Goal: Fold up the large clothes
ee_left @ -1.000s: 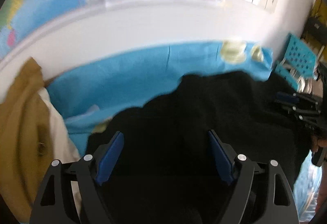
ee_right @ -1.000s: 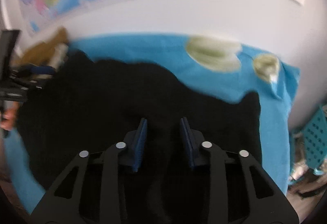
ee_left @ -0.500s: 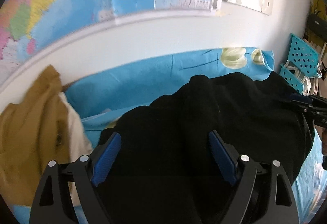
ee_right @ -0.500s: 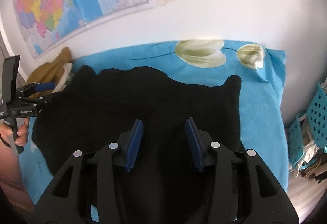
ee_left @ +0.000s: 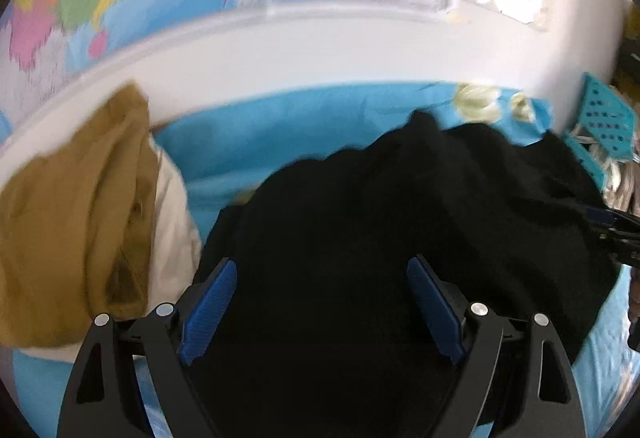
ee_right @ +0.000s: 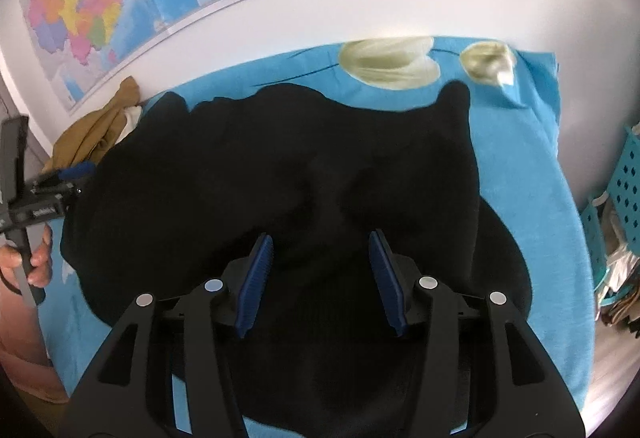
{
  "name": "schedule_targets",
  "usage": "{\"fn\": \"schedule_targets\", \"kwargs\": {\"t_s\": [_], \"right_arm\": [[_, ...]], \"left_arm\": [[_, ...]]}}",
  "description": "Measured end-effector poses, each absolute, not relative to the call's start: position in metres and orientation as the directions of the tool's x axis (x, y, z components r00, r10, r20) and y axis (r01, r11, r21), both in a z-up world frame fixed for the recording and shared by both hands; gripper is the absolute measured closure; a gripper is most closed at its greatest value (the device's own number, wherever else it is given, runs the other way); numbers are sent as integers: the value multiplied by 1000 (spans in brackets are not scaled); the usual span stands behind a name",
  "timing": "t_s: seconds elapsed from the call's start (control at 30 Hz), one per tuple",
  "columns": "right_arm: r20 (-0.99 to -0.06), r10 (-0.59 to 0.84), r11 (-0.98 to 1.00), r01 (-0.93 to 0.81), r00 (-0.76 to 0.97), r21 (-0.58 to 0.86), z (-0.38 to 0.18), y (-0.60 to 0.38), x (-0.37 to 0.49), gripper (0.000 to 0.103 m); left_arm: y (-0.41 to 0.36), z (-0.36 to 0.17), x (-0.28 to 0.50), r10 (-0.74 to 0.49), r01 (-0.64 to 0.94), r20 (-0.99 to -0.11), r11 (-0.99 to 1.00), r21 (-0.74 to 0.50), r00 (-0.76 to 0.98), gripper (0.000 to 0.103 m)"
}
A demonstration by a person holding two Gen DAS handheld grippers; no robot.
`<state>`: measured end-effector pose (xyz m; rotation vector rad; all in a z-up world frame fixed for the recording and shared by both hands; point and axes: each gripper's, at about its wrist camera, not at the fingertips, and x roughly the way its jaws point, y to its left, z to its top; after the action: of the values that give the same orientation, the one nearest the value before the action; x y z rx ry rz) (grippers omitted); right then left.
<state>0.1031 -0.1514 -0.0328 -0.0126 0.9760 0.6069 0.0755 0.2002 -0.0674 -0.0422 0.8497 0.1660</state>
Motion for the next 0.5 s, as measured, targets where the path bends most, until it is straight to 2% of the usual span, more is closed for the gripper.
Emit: {"fn": "schedule_targets", "kwargs": {"t_s": [0.17, 0.23, 0.33, 0.5], "right_arm": [[-785, 470, 845, -463, 404, 268, -32, -152, 101, 54], [-779, 476, 849, -447, 409, 284, -26, -156, 96, 49], [-745, 533, 828, -427, 401, 363, -15, -171, 85, 38], [-655, 674, 737, -376, 343, 561, -4, -208, 54, 29]], "left_arm": [[222, -86, 79, 73, -190, -771, 980, -63, 633, 19], [220, -79, 72, 86, -191, -756, 980, -52, 649, 19], [220, -67, 51, 84, -193, -732, 979, -66, 676, 19], [229, -51, -2, 22, -170, -681, 974, -152, 732, 18]]}}
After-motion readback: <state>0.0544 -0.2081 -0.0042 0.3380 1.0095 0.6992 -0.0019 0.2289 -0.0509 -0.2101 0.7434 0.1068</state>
